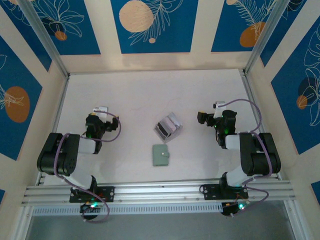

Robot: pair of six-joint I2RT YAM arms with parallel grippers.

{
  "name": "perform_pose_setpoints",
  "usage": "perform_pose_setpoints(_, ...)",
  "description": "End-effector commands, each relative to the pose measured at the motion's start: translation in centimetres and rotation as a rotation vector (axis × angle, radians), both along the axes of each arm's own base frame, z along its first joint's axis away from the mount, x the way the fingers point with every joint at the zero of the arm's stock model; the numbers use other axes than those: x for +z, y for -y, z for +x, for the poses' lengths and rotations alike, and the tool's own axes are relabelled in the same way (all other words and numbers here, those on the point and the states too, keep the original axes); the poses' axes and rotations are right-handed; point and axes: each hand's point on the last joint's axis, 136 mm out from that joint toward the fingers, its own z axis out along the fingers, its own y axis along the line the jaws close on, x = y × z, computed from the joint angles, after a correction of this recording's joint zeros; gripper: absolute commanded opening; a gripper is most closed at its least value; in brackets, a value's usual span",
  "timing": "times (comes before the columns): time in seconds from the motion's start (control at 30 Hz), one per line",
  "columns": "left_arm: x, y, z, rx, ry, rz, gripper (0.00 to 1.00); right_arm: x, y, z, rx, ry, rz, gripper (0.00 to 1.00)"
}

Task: Put the credit cards into the card holder
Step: Move the storage box to the center of the table.

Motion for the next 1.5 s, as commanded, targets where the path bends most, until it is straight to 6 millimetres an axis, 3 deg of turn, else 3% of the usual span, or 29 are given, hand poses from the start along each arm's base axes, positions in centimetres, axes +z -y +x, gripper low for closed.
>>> perform_pose_setpoints(0.0,1.9,-0.4,-0.1,0.009,0.069,-0.014,1.0,1.3,1.4,0.4,-0.08,0.029,0.001,0.99)
perform_pose_setpoints(0.13,3.5,-0.1,-0.5,0.004,0.061,0.004,1.0,3.1,1.7,0.0,-0.101,0.029,-0.002,0.99)
perform_pose_setpoints(0.23,4.8,-0.8,-0.8,0.054,0.031,-0.005,1.0,5.9,1.5,-0.4,-0.109,0.053,-0.012,0.99)
perform_pose_setpoints(0.37,7.0,-2.2,-1.6,0.157,0.048,-0.05,1.0,9.4,3.5,-0.9,-0.286,0.03,0.143,0.99)
perform_pose_setpoints(0.47,8.5,-2.7,-2.3,0.239,-0.038,-0.151,1.0,9.4,6.3,-2.0,-0.534,-0.138,0.342,0.99)
perform_pose_setpoints(0.53,9.2,-2.3,-2.7,0.252,-0.116,-0.215,1.0,9.3,6.1,-2.2,-0.518,-0.233,0.467,0.99)
perform_pose_setpoints(0.63,10.4,0.9,-3.1,0.122,-0.187,-0.352,1.0,9.6,4.4,-2.7,-0.419,-0.285,0.56,0.99)
perform_pose_setpoints(0.8,11.7,6.7,-5.4,-0.09,-0.262,-0.438,1.0,8.8,0.5,-5.3,-0.328,-0.422,0.425,0.99)
perform_pose_setpoints(0.9,11.2,10.2,-7.4,-0.203,-0.356,-0.46,0.97,7.2,-3.0,-7.5,-0.221,-0.54,0.378,0.89)
perform_pose_setpoints(1.03,9.3,15.1,-10.8,-0.355,-0.508,-0.506,0.85,5.3,-7.7,-11.1,-0.083,-0.676,0.31,0.63)
perform_pose_setpoints(1.2,5.4,19.9,-14.5,-0.478,-0.683,-0.572,0.6,3.2,-13.1,-14.9,0.075,-0.809,0.256,0.35)
perform_pose_setpoints(1.3,3.4,21.9,-15.8,-0.523,-0.768,-0.562,0.5,1.9,-16.3,-16.1,0.158,-0.86,0.233,0.3)
perform_pose_setpoints(1.47,1.9,23.0,-16.1,-0.528,-0.819,-0.571,0.43,-0.4,-20.9,-17.0,0.244,-0.94,0.194,0.28)
